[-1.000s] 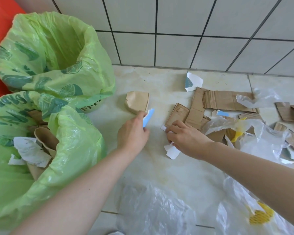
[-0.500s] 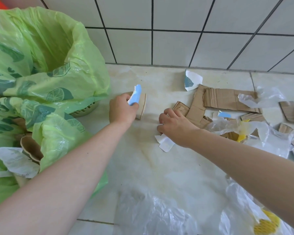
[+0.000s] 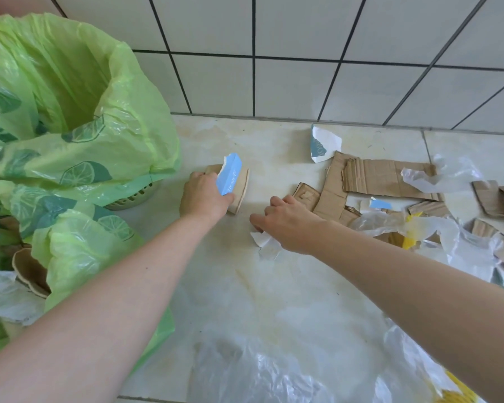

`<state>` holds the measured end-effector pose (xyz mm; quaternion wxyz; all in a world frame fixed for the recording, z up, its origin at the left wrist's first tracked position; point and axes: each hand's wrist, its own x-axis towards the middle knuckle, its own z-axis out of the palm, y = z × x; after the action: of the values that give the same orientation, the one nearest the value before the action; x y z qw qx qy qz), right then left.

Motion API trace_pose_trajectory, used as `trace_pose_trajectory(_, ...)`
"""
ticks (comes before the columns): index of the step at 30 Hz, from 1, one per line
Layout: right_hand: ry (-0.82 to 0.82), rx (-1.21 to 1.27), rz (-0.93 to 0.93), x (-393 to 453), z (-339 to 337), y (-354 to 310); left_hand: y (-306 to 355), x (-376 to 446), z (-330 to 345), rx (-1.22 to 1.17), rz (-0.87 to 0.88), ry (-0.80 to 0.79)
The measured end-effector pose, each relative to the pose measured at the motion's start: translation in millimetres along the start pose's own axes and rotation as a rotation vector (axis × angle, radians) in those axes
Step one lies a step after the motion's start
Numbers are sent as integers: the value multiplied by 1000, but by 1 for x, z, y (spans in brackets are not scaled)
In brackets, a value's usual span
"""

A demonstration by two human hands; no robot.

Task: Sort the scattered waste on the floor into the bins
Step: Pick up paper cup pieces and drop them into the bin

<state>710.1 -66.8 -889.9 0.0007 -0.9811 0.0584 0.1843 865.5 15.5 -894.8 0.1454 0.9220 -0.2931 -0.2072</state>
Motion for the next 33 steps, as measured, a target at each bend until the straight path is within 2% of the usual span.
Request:
trace_pose_trajectory(2,6,130,45,0,2,-1,1,-2,-2,16,-4,4)
trace_pose_trajectory(6,35,636,169,-7,-16,3,2,-4,-8,-45,-44,10)
trace_pose_trajectory(10,255,1037,421,-19,-38,33,4,-4,-9,-243,-62,29)
trace_pose_trajectory(12,381,1138,582,-22,-44,53,6,-3,-8,-309,-72,40)
trace_pose_trajectory(15,465,1097,772,-16,-47,82,12,-5,-9,-370,-80,40)
trace_pose_trajectory(20,407,1065,941,5,-44,108,24,-8,-7,-431,-56,23)
trace_pose_trajectory(27,212,965,932,15,-37,107,33,-14,4,-446,65,-33)
trace_pose_trajectory(33,270,918,932,12,-34,107,32,-14,4,-425,80,-46)
